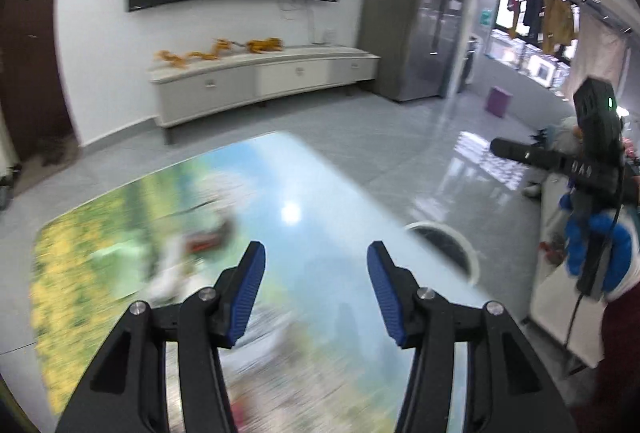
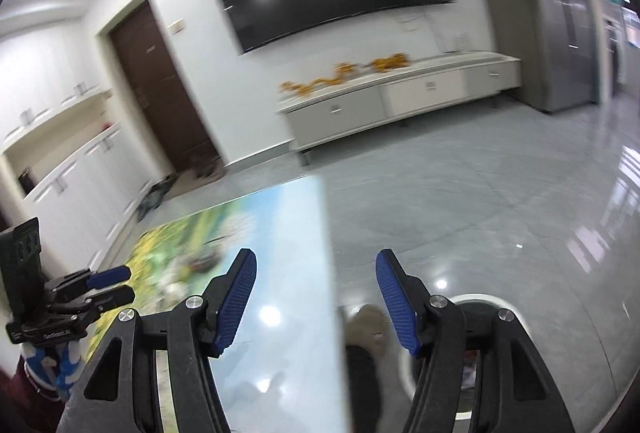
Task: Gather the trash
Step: 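Move both open tools back over the table, then grasp the red-and-white wrapper with the left tool while the right tool grasps a printed white bag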
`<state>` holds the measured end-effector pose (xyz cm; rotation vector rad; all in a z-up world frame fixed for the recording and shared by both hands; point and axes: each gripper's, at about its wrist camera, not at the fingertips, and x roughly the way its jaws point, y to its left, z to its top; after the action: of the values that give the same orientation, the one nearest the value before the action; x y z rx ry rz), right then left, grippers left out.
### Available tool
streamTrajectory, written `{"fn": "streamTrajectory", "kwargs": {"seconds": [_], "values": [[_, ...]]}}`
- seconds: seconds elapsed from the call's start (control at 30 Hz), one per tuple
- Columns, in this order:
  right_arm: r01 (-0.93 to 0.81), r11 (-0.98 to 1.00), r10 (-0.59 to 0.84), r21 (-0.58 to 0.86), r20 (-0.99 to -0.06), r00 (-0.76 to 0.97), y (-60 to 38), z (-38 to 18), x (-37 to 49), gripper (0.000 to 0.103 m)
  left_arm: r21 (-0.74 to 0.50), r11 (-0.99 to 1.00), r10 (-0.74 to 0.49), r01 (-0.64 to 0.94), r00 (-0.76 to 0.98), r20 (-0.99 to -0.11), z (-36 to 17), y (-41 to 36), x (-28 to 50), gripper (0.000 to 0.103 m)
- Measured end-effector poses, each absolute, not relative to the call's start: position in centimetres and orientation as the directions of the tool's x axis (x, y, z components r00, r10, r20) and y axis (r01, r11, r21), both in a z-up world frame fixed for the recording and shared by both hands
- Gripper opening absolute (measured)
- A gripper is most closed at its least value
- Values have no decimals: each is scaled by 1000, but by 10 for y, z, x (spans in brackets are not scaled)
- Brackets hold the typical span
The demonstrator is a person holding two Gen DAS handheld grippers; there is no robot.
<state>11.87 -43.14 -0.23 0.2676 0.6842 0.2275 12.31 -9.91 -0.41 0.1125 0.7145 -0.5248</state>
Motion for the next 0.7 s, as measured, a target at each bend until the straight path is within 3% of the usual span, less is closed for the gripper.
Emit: {"fn": "streamTrajectory", "kwargs": {"seconds": [0.27, 0.7], "values": [[-296, 884, 466, 360, -670, 577, -327, -30, 157, 60, -42, 928, -286, 371, 634, -718, -54, 3, 88, 51], [-366, 815, 551, 450, -798, 246, -214, -121, 183, 60, -111, 915, -316, 388, 518, -795, -126, -9, 77, 50]]}}
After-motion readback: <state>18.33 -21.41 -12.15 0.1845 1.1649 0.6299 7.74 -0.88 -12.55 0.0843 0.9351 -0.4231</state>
